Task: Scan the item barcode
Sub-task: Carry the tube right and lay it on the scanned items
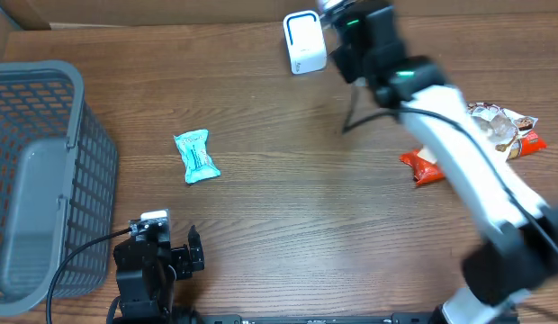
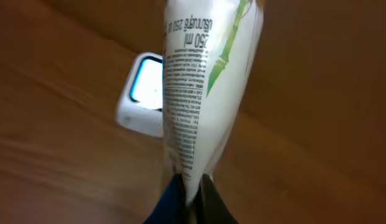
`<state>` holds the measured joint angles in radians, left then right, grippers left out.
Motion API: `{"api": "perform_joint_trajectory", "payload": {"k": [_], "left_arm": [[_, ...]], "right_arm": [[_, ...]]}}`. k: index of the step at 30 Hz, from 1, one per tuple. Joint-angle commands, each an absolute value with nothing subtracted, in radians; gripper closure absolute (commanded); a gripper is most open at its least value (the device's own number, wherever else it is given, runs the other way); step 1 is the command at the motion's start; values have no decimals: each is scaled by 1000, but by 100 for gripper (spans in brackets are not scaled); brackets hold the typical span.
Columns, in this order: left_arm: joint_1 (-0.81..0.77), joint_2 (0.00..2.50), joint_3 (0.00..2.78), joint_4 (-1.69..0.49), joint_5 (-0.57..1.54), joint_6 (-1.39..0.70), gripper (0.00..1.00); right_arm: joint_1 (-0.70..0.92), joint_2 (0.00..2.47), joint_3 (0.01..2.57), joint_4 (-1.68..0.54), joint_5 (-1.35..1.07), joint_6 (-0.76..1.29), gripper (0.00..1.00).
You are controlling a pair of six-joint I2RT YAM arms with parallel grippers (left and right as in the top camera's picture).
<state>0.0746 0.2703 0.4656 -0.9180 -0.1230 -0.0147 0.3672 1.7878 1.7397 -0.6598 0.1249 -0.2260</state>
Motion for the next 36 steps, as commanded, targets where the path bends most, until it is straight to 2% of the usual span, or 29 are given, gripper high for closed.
{"api": "perform_joint_trajectory", "payload": {"k": [1, 5, 12, 18, 24, 26, 28, 34, 36], "left_arm": [[80, 266, 464, -916, -113, 4, 1], [80, 266, 464, -916, -113, 4, 0], [80, 266, 464, -916, -113, 4, 0], [80, 266, 464, -916, -113, 4, 1], [80, 266, 464, -916, -113, 4, 0], [80, 266, 464, -916, -113, 4, 0], [80, 266, 464, -916, -113, 4, 0], [80, 266, 464, -916, -113, 4, 0], [80, 266, 464, -916, -113, 4, 0]], "right_arm": [[258, 1718, 1760, -771, -141, 299, 96], [157, 1732, 1728, -898, -147, 432, 96], [33, 1811, 1547, -808, 65, 678, 96], [-70, 1871, 1392, -636, 88, 743, 96], [-161, 1876, 1327, -662, 89, 765, 95], [-182, 1876, 1327, -702, 89, 752, 86], [-200, 1876, 1327, -739, 89, 752, 68], [-226, 1870, 1347, -809, 75, 693, 57], [-226, 1859, 1374, -842, 68, 652, 47]]}}
